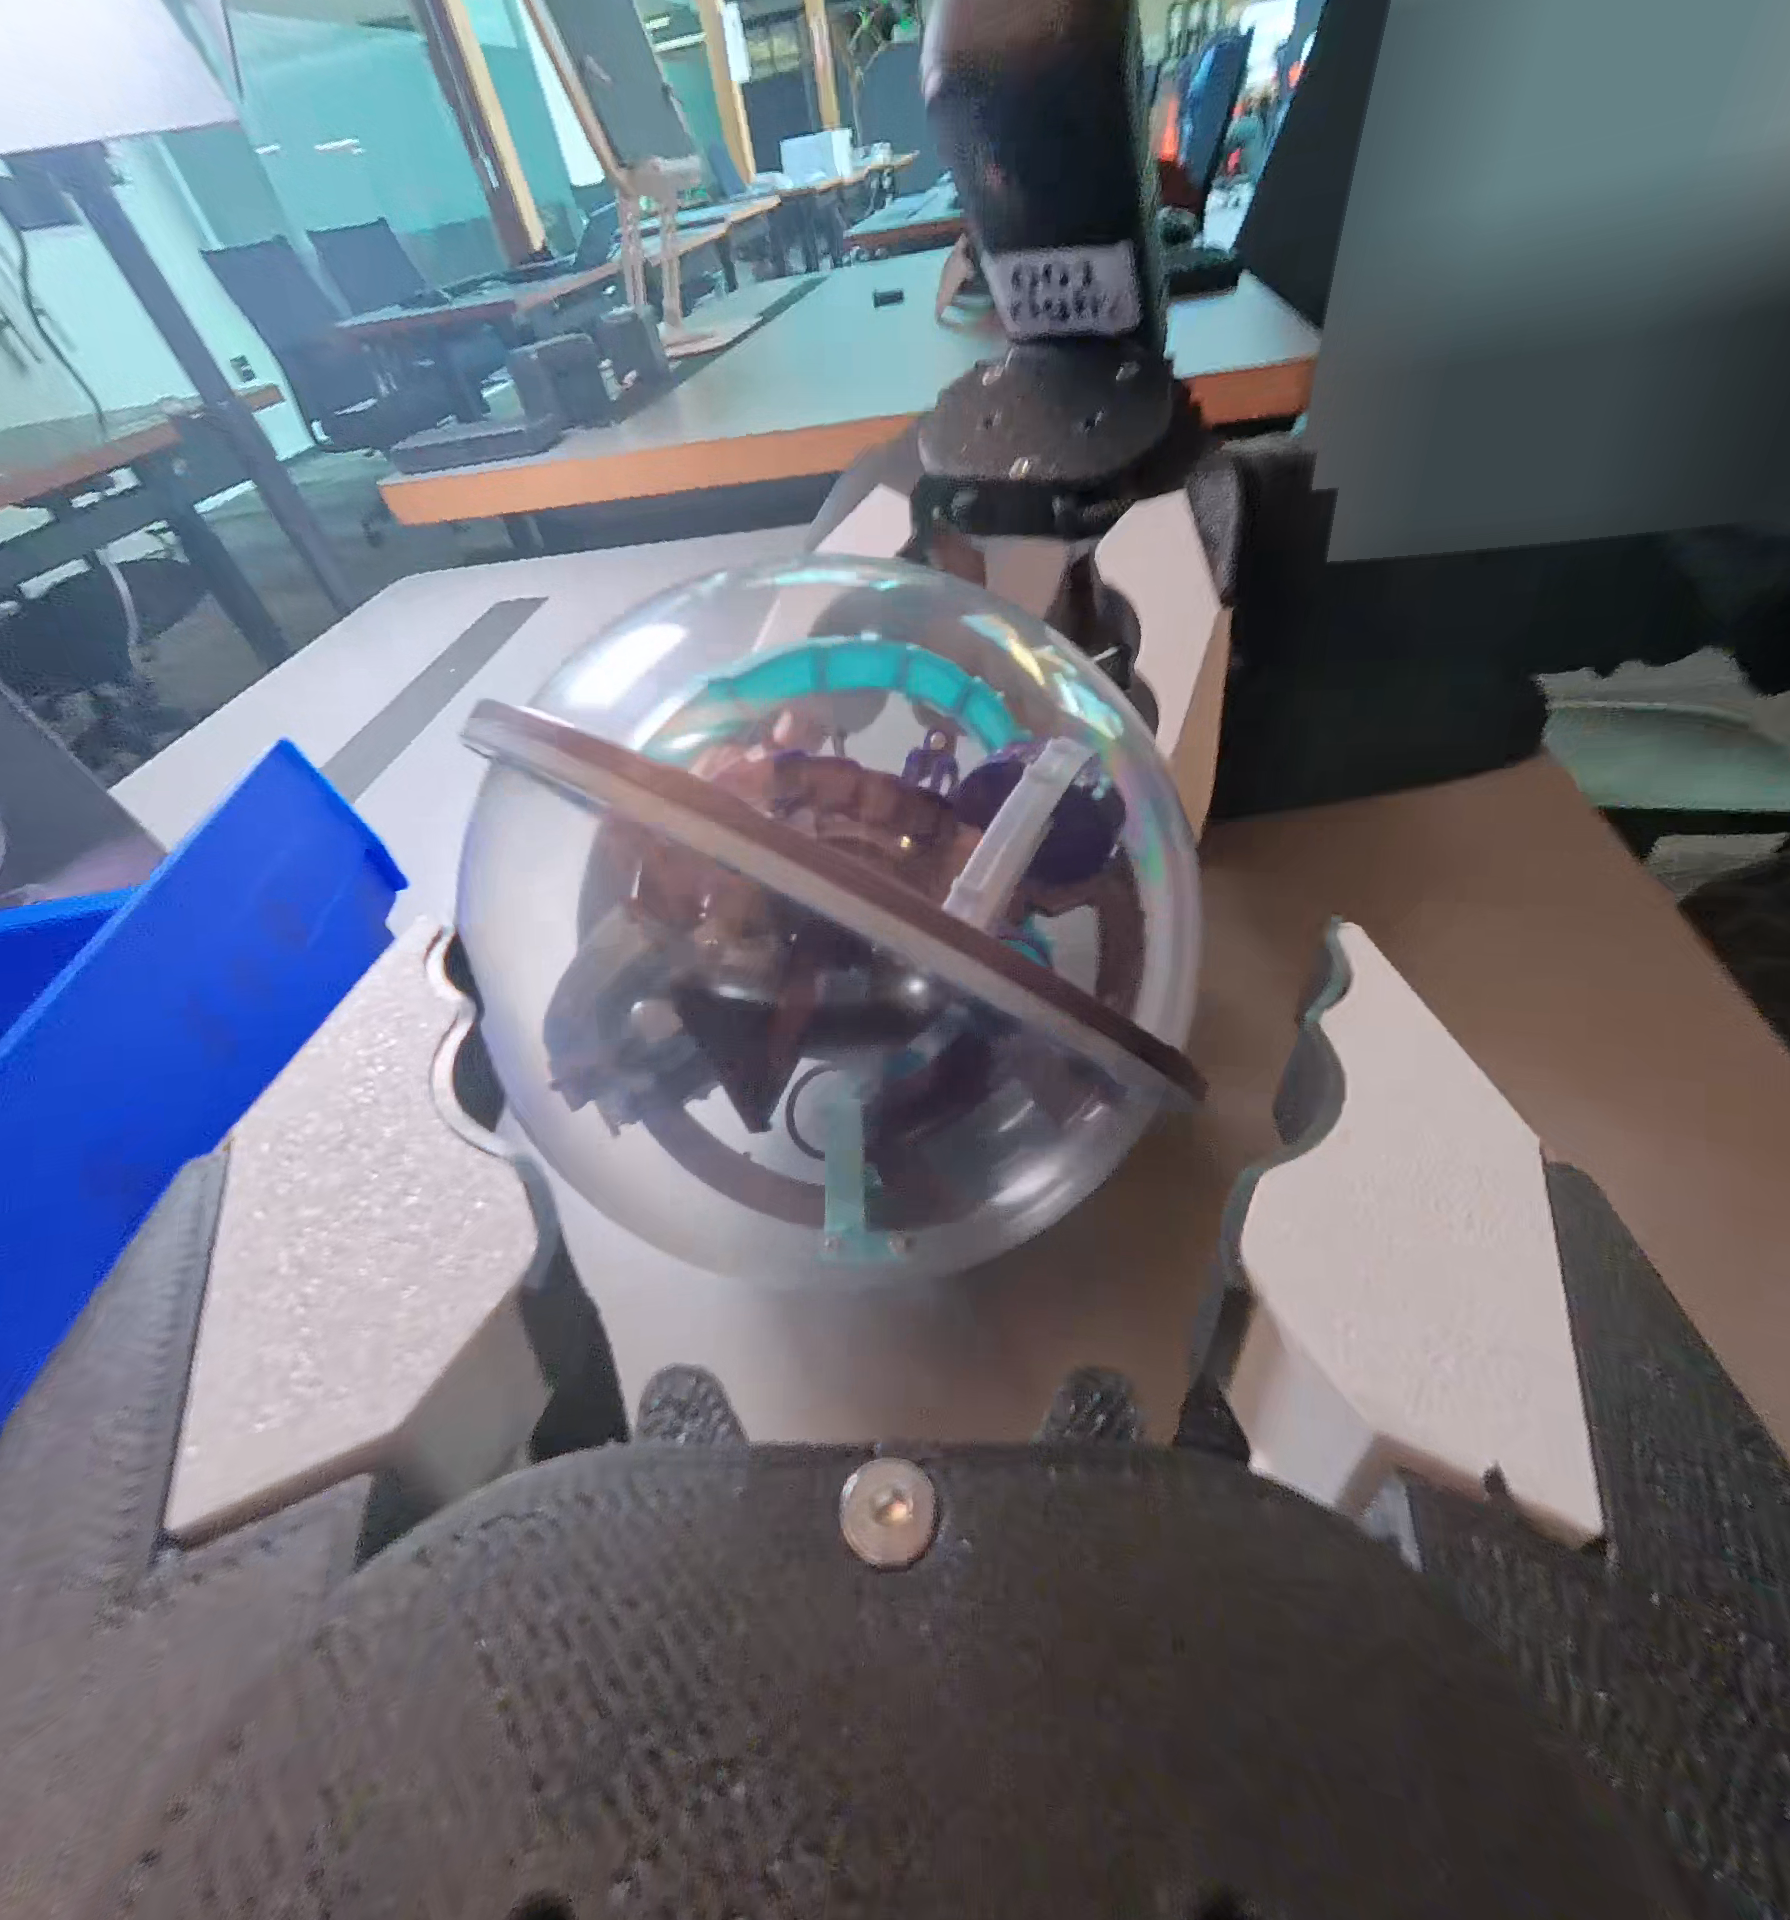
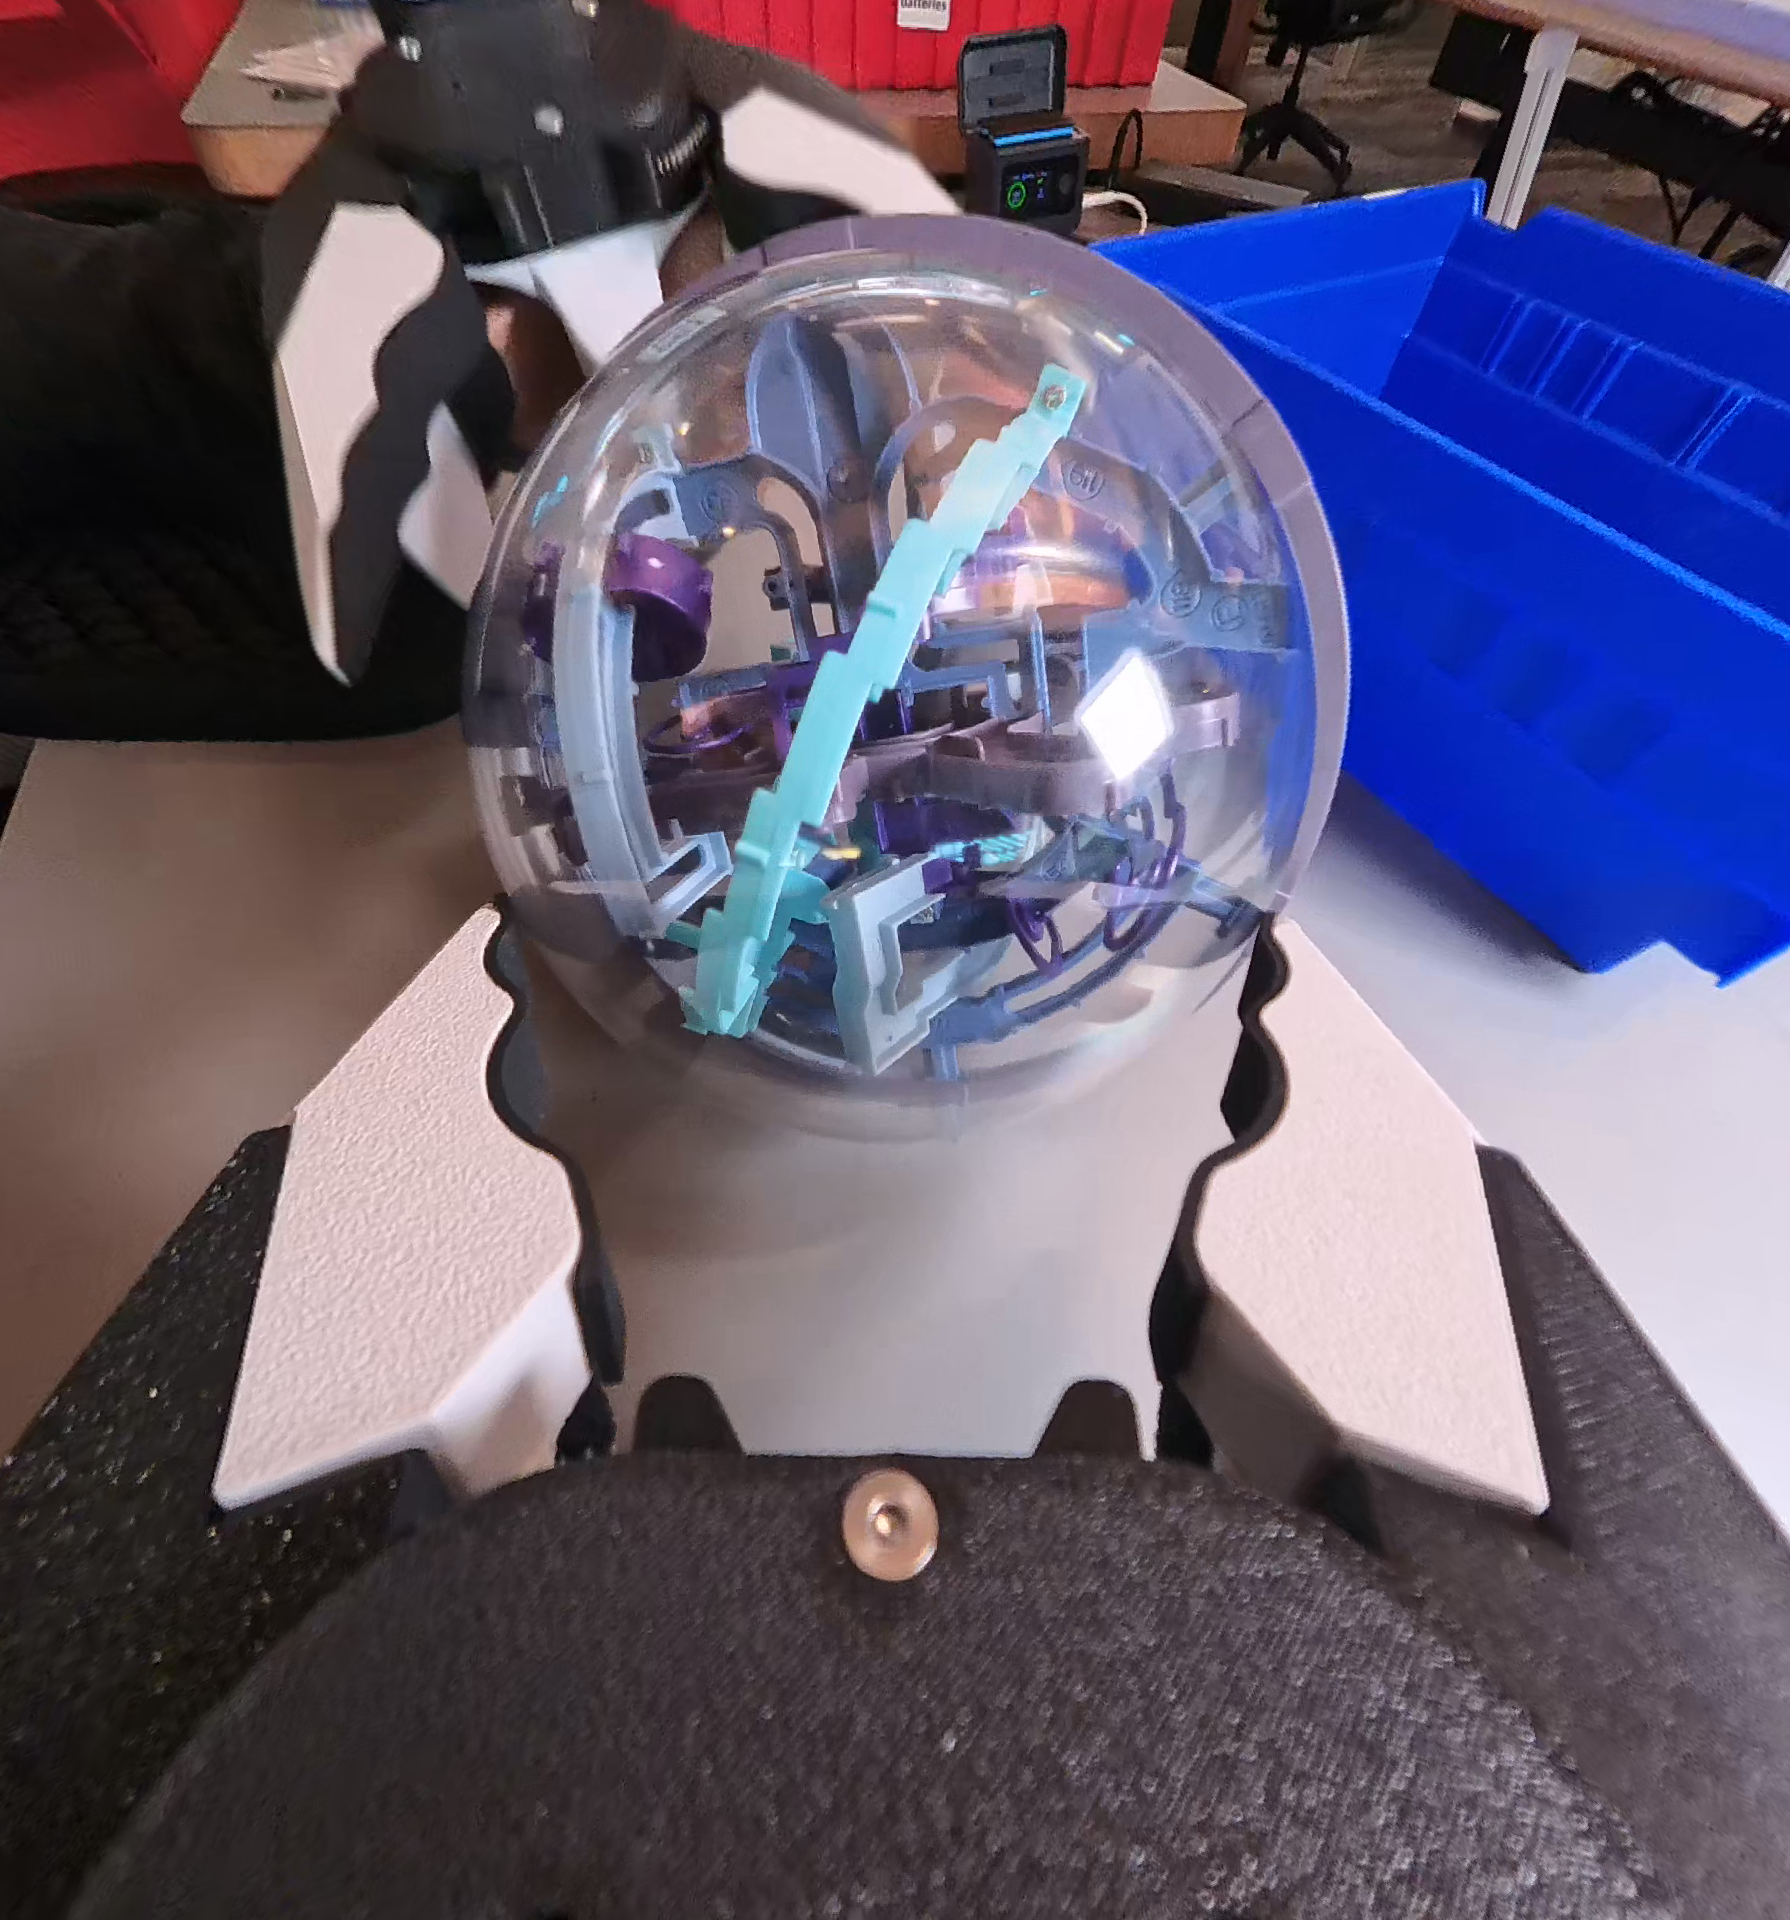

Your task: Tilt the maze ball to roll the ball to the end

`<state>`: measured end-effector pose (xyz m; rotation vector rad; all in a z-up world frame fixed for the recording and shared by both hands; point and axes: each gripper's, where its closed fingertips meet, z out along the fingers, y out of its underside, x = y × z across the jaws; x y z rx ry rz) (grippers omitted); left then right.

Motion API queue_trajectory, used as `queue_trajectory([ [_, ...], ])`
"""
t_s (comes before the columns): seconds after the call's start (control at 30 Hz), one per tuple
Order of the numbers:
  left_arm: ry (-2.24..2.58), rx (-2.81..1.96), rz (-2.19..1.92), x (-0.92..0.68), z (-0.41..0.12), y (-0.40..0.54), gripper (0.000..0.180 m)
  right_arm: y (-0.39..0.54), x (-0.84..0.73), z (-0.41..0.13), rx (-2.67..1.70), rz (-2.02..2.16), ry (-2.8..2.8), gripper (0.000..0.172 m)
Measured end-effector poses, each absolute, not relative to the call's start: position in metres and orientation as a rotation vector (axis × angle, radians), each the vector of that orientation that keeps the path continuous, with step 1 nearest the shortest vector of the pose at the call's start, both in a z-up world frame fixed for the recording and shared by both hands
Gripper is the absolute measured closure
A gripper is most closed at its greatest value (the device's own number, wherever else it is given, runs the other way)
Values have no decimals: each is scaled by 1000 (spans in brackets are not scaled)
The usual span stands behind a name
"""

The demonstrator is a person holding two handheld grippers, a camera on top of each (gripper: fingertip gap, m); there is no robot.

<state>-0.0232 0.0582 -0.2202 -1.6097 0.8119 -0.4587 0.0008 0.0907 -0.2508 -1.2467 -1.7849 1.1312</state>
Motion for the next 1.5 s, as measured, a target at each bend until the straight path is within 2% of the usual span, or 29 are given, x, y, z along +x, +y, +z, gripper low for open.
queue_trajectory([
  [0.07, 814, -1622, -397, -27, -229, 63, 31, 91, -1, -246, -1242, 1131, -1766, 40],
  [0.2, 769, -1677, -437, -38, -241, 65, 45, 91, -1, -234, -1219, 1178, -1704, 41],
  [0.9, 727, -1847, -514, -44, -272, 61, 52, 107, 8, -242, -1276, 1254, -1649, 37],
  [1.27, 723, -1945, -563, -33, -290, 60, 55, 99, 9, -233, -1241, 1379, -1642, 45],
  [1.5, 729, -1910, -545, -33, -283, 59, 57, 99, 13, -238, -1251, 1419, -1658, 45],
])
